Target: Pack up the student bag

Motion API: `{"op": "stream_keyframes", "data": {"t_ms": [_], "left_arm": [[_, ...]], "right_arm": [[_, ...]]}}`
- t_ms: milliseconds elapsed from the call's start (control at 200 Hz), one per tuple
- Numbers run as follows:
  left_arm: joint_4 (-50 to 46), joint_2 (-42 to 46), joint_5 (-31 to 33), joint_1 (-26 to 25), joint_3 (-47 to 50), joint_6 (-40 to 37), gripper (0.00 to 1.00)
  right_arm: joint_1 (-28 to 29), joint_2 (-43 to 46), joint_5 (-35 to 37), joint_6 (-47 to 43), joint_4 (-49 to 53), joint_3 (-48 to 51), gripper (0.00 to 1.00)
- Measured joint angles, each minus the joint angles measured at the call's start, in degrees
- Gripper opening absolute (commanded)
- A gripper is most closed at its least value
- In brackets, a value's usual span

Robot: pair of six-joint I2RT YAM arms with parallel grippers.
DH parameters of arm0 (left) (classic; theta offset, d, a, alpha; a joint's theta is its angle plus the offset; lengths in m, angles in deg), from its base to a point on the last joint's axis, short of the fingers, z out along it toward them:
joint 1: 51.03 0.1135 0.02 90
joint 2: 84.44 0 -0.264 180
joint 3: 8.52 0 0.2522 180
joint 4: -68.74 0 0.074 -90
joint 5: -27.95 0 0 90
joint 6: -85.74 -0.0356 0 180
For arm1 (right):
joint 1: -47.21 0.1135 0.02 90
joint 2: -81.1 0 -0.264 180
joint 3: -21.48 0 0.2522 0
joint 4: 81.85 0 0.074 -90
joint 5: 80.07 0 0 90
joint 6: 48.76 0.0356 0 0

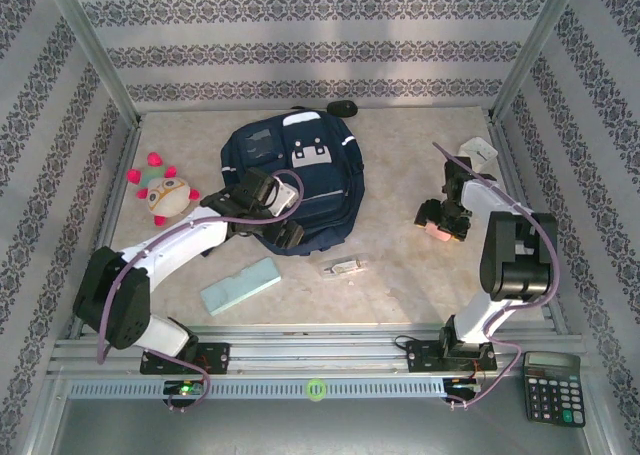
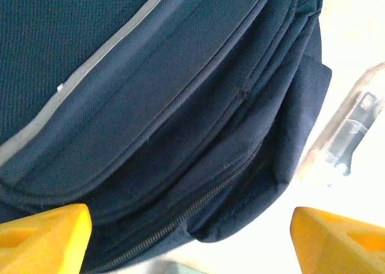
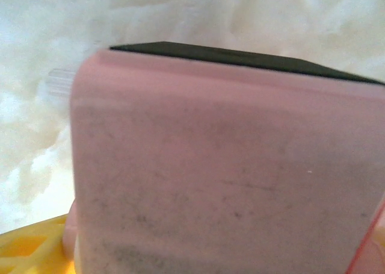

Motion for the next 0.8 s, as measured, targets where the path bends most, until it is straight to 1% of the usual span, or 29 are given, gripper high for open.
{"op": "stream_keyframes", "data": {"t_ms": [130,210,295,410,515,625,665,709,764,799], "left_arm": [[3.34,-4.66,0.92,0.0,-2.43,-9.42,0.9],[5.46,-9.05,1.75,0.0,-5.11,-15.54,0.92],[6.64,-13.81,3.13,0.0,-8.55,-20.2,0.93],[7.67,-19.63,4.13,0.02,-12.83,-24.2,0.94],[9.33,-21.9,4.76,0.04,-14.25,-25.42,0.93],[10.8,-22.62,4.74,0.17,-14.47,-25.55,0.84],[11.65,-23.02,4.72,0.2,-14.56,-25.49,0.79],[12.72,-23.65,4.74,0.24,-14.62,-25.38,0.7],[14.01,-24.55,4.74,0.31,-14.75,-25.4,0.56],[14.78,-25.03,4.81,0.35,-14.75,-25.24,0.49]], "right_arm": [[0.04,9.94,-2.25,0.48,-0.22,2.97,0.71],[0.44,16.44,-4.48,1.25,-0.9,4.98,0.71],[1.22,21.92,-6.56,1.95,-1.42,7.17,0.71],[2.6,24.98,-8.92,3.04,-1.97,9.92,0.71],[4.26,25.38,-10.12,3.61,-1.9,12.13,0.71],[5.73,25.38,-10.95,4.17,-1.9,13.25,0.71],[6.01,25.44,-11.39,4.33,-2.08,13.44,0.7],[6.1,25.59,-11.8,4.5,-2.4,13.64,0.7],[6.29,25.88,-11.89,4.61,-2.8,13.88,0.7],[6.29,26.16,-12.02,4.72,-2.86,13.92,0.7]]}}
